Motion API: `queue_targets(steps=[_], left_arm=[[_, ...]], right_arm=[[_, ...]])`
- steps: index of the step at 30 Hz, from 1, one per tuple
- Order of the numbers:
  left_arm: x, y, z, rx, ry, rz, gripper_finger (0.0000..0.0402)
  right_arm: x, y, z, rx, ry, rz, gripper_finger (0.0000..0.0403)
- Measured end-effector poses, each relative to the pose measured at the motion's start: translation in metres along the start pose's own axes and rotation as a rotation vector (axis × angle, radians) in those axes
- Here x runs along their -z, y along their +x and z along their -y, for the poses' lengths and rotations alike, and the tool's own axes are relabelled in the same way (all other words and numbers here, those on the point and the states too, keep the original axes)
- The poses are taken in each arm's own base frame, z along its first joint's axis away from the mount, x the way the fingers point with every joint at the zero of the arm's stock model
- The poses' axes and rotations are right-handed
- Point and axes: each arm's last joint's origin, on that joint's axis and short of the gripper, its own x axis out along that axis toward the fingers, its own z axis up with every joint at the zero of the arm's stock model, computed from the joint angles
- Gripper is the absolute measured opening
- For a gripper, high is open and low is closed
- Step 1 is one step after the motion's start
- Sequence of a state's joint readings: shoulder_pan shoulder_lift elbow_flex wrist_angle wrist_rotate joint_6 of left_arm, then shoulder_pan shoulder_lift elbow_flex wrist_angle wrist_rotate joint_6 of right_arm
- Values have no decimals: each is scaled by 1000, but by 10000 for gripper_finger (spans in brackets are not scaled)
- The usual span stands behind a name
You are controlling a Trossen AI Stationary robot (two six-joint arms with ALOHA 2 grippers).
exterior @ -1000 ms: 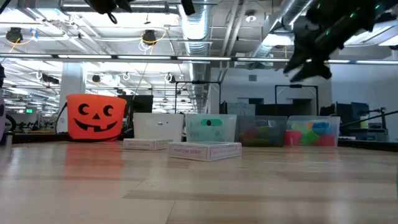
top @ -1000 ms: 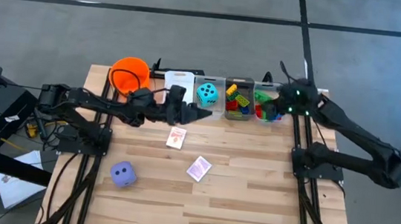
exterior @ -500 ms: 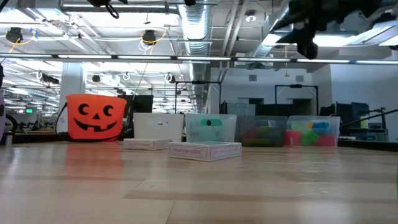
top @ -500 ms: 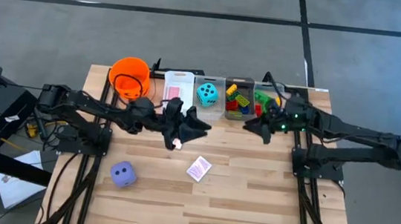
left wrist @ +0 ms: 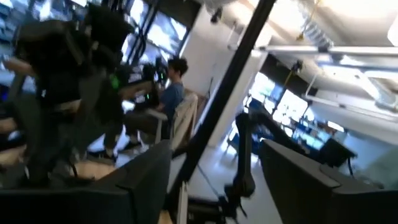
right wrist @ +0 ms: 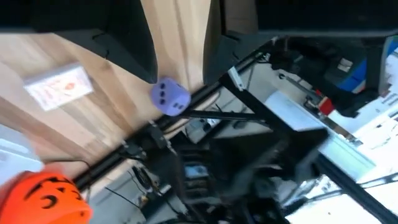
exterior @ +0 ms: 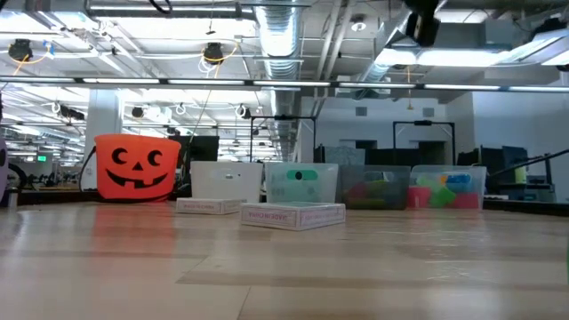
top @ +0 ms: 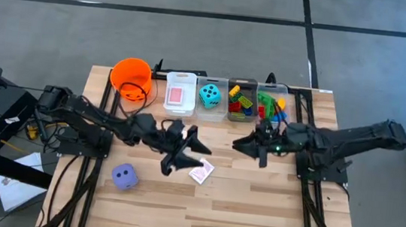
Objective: Pick & Place Toys
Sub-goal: Put the large green game piece into the right transparent bin
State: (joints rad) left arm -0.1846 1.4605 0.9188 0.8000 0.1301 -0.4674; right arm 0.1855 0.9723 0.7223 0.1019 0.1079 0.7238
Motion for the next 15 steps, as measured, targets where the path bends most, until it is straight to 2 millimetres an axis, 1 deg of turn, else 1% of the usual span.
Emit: queue_targets(steps=[2,6,9,12,15], left_arm=[[5,1,4,4,12,-34,258],[19,2,19,-20,109,-83,285],[27,2,32,-78,163,-84,293],[39,4,38,-152,170,-88,294],[49,15,43,-190,173,-130,294]], right_arm=[[7,0,-10,-11,-6,17,125],[21,-4,-28,-32,-42,37,125],[30,-10,-41,-67,-64,40,125],[38,-17,-57,-135,-76,44,125],[48,-27,-72,-193,-93,44,125]])
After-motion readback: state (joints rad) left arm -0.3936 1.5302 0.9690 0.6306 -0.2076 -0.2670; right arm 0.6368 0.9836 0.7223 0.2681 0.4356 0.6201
